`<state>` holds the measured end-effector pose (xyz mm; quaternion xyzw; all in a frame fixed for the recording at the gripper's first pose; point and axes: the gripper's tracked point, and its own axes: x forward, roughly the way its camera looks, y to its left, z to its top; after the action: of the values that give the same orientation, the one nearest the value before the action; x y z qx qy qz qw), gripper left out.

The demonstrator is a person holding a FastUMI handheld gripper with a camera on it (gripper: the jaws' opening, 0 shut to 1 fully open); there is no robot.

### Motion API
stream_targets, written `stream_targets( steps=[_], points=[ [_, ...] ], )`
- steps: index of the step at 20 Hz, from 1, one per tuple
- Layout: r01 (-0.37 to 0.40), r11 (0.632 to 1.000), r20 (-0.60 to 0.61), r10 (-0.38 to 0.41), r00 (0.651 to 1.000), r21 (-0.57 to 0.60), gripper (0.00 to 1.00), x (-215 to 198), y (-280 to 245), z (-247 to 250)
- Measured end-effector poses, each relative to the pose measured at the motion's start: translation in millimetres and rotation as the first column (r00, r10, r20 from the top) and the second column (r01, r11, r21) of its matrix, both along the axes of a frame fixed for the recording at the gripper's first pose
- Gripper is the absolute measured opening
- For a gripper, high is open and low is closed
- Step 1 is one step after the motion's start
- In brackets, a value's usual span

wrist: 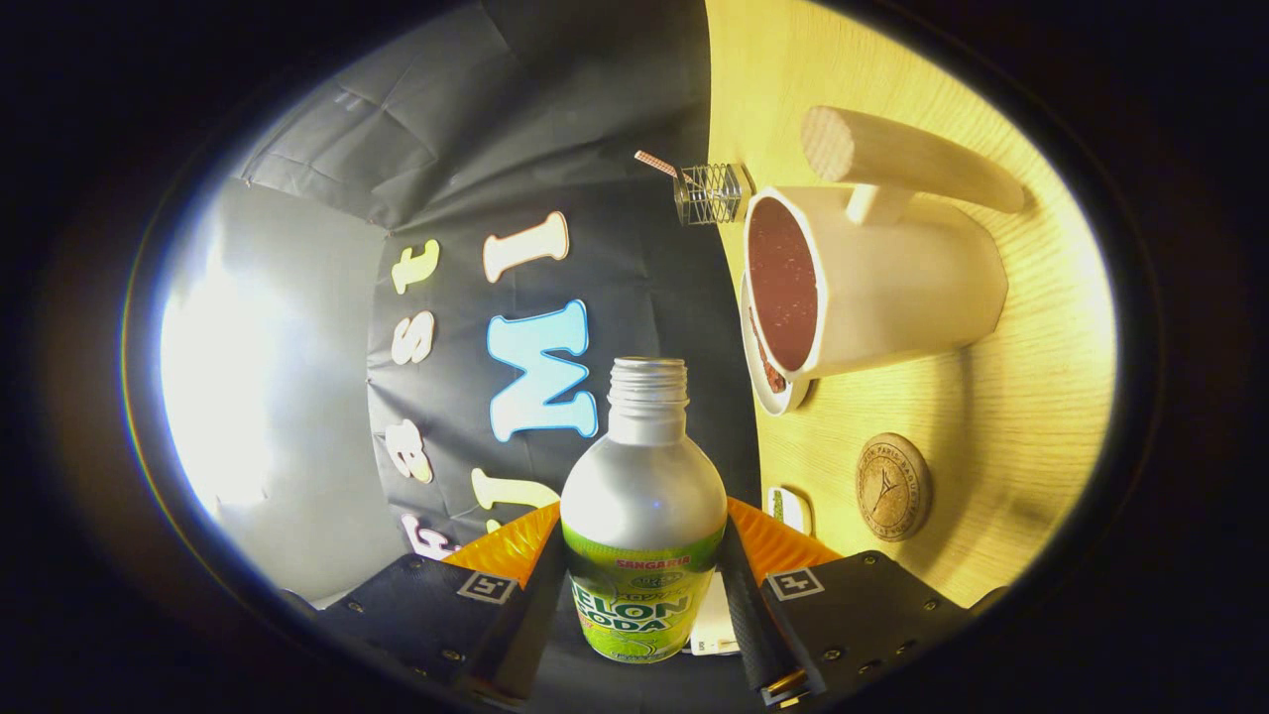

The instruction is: Take the bottle from table, then pour the juice into the cup, finally place the bottle on the coaster

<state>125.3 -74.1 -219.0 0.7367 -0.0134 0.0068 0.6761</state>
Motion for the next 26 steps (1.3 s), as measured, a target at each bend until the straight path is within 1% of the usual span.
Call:
stream_targets(
  steps=[4,8,11,26],
  points=[
    [0.004,0.999,0.02,-0.005,1.0,0.052,0.76,2.7,-0.9,3.6],
    [0.004,0.998,0.025,-0.006,1.0,0.061,0.76,2.8,-0.1,2.7],
    [0.006,0.995,0.04,-0.01,0.999,0.102,0.76,3.6,-1.0,5.4],
    [-0.012,0.986,0.067,0.001,0.998,0.165,0.76,10.5,9.3,8.7]
  ],
)
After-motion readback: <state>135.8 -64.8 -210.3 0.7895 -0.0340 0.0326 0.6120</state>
